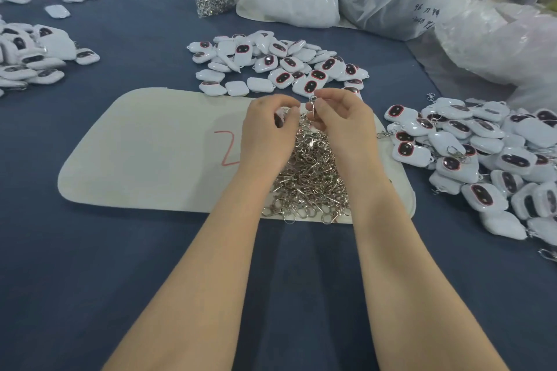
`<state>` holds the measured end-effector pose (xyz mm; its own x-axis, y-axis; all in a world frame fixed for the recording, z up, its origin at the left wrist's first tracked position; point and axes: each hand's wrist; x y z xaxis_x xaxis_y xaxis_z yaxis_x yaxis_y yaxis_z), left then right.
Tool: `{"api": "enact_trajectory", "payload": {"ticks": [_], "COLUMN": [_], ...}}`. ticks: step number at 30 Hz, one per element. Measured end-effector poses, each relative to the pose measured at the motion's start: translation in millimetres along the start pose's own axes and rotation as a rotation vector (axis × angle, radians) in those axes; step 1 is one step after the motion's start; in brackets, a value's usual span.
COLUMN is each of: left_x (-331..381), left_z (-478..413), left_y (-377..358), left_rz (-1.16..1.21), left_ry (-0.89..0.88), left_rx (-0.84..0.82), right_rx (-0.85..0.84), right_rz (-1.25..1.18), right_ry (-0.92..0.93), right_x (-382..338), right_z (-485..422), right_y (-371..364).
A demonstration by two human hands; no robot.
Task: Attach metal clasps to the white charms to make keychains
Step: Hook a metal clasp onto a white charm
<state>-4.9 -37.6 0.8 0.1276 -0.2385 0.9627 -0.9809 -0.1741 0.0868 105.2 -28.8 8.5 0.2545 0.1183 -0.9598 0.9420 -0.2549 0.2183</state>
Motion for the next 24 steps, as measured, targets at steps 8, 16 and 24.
{"api": "enact_trajectory", "payload": {"ticks": [8,16,24], "left_x": [-5.9,-3.0,-2.1], "left_z": [-2.9,-3.8,-1.9], "left_y": [-2.7,1.4,-0.6], "left_rz": [-0.15,-0.136,-0.213], "left_ry": [-0.073,-0.013,-0.112], "left_rx": [0.047,0.157,0.108], "right_rx": [-0.009,0.046,-0.062], "right_rz": [0.206,0.473,0.474], "right_ry": [0.106,0.196,0.229], "right_x": [-2.6,1.3,3.0], "right_z": [2.5,3.5,5.6], "right_y": [-4.9,-5.3,-13.6]}}
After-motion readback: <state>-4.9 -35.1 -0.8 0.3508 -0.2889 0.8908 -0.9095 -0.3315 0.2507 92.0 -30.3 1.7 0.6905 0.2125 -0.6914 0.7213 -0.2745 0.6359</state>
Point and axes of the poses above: each hand's wrist, its own z-axis away from the middle knuckle, its own y-axis out of the back of the hand, x = y × z, and after that the axes turned 12 degrees about z, right-handed
